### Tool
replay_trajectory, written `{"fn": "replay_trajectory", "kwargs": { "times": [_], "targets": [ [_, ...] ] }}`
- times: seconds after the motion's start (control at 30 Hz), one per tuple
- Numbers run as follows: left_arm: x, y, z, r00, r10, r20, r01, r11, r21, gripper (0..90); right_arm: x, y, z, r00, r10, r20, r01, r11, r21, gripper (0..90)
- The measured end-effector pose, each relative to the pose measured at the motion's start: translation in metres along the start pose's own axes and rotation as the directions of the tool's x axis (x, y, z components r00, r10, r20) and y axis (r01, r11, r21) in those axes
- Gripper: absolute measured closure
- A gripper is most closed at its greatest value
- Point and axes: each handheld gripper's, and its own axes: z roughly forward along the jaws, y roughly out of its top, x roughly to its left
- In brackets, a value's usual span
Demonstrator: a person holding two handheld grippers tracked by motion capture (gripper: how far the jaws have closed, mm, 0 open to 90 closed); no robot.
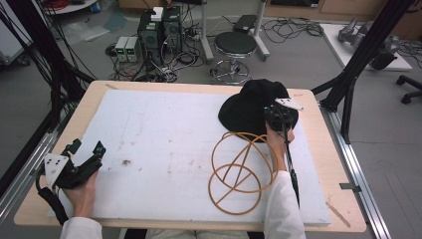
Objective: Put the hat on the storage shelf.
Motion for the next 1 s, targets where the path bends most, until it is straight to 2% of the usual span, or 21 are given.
{"fn": "replay_trajectory", "kwargs": {
  "times": [0.3, 0.47, 0.63, 0.8, 0.9, 1.0],
  "targets": [
    [-0.001, 0.000, 0.001, 1.0000, 0.002, 0.003, -0.002, 1.0000, 0.002, 26.8, 0.002, 0.004, -0.006, 0.9998, -0.013, 0.018, 0.014, 1.000, -0.006, 86.9],
    [0.001, 0.000, 0.001, 1.0000, -0.004, -0.001, 0.004, 1.0000, 0.001, 26.8, 0.004, 0.010, -0.015, 0.9988, -0.047, 0.013, 0.047, 0.998, -0.037, 86.8],
    [0.001, 0.000, 0.001, 1.0000, -0.004, 0.002, 0.004, 1.0000, 0.000, 26.8, 0.003, 0.019, -0.029, 0.9997, -0.022, -0.011, 0.021, 0.995, -0.094, 86.7],
    [0.001, 0.000, 0.002, 0.9999, -0.010, 0.002, 0.010, 0.9999, -0.001, 26.8, -0.001, 0.029, -0.046, 0.9995, 0.002, -0.033, -0.007, 0.986, -0.165, 86.7],
    [0.001, 0.000, 0.002, 0.9998, -0.020, 0.001, 0.020, 0.9998, -0.005, 26.8, -0.003, 0.034, -0.053, 0.9989, 0.015, -0.045, -0.023, 0.982, -0.188, 86.7],
    [0.002, 0.000, 0.002, 0.9997, -0.023, 0.000, 0.023, 0.9997, -0.007, 26.8, -0.002, 0.042, -0.059, 0.9985, 0.008, -0.054, -0.019, 0.979, -0.204, 86.7]
  ]
}}
